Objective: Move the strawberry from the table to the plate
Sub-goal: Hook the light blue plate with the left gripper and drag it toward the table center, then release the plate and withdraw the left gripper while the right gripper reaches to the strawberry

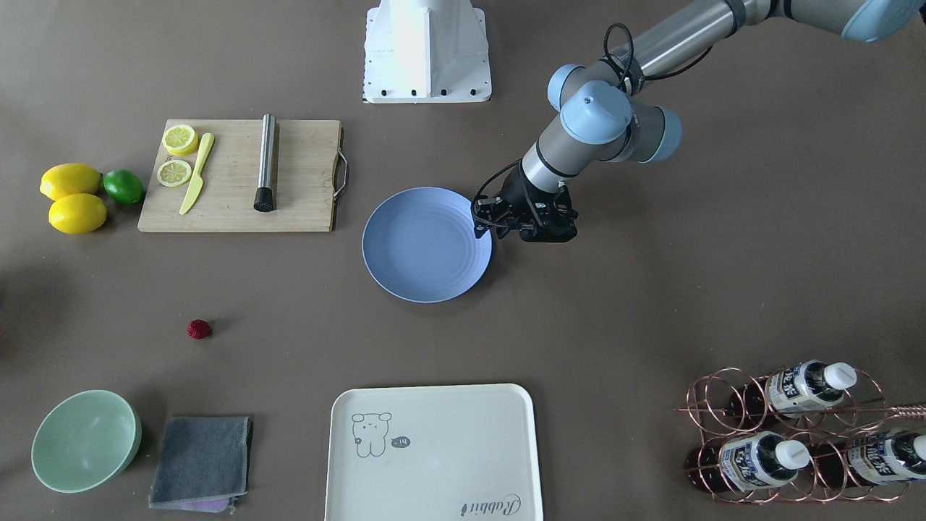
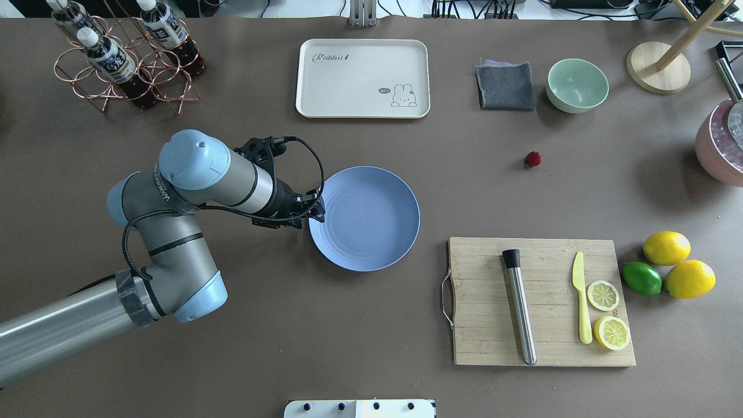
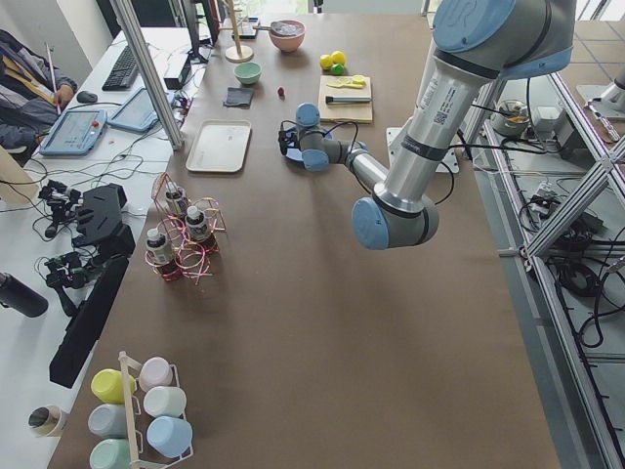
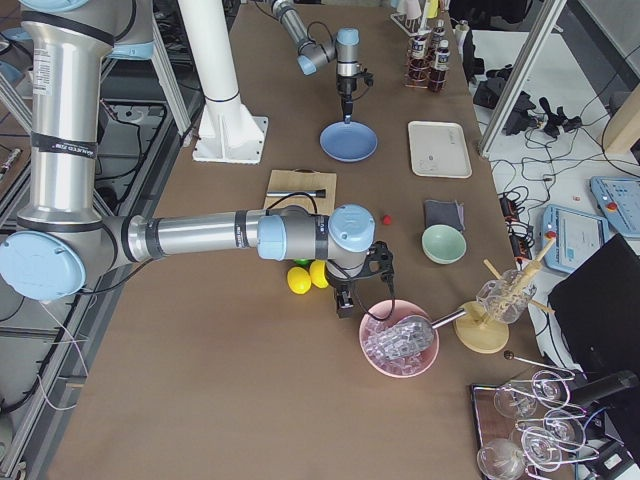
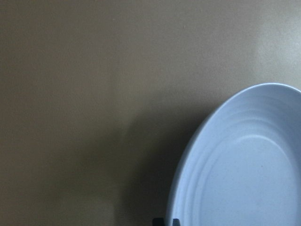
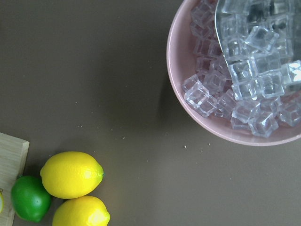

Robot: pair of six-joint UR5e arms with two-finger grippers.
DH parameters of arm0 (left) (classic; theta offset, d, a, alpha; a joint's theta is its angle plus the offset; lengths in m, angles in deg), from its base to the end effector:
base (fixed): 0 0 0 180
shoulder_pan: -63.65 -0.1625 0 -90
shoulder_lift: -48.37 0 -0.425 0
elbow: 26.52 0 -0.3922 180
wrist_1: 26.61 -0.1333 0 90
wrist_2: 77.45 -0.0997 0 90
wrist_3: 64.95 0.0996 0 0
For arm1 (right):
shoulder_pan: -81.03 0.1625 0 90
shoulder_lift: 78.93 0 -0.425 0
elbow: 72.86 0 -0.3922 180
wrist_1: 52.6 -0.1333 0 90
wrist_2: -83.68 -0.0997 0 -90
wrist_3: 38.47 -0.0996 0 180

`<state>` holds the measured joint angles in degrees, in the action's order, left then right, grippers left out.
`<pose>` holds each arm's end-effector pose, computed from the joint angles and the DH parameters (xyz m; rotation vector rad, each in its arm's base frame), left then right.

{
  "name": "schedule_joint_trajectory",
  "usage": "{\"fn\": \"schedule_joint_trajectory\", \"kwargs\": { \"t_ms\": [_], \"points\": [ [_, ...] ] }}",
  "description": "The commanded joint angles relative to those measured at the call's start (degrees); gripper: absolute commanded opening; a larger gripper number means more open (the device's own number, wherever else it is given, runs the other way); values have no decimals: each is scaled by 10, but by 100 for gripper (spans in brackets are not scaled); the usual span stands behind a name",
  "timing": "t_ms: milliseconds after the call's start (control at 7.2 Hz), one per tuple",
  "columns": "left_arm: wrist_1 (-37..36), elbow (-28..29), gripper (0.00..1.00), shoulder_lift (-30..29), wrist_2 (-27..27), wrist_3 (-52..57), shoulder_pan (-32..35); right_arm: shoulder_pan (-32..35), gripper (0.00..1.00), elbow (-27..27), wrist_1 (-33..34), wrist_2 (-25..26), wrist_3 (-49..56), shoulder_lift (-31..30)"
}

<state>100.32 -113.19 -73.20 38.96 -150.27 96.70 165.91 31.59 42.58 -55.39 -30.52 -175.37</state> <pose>0.5305 -0.4514 0.2860 -0.0268 1.1866 -0.1737 0.0182 -0.4469 0.5904 0.0676 -0.8570 -0.2351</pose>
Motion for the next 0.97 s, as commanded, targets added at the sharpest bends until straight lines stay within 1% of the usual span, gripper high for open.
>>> {"fn": "schedule_joint_trajectory", "kwargs": {
  "t_ms": [0, 139, 278, 417, 556, 694, 833],
  "points": [
    [-35, -42, 97, 16, 3, -14, 6, -55, 100, 1, 0, -2, -66, 55],
    [-64, -88, 97, 43, 5, -12, 7, -87, 100, 1, -1, -1, -127, 88],
    [-80, -114, 97, 60, 6, -9, 17, -120, 100, -1, -1, 4, -191, 119],
    [-84, -131, 97, 77, 7, -7, 27, -163, 99, -2, -6, 24, -265, 157],
    [-107, -135, 97, 81, 10, 35, 39, -215, 99, -16, -44, 59, -352, 186],
    [-163, -147, 97, 81, 33, 96, 62, -248, 98, -61, -116, 80, -430, 213],
    [-224, -170, 97, 88, 39, 162, 87, -280, 98, -104, -185, 94, -483, 229]
  ]
}}
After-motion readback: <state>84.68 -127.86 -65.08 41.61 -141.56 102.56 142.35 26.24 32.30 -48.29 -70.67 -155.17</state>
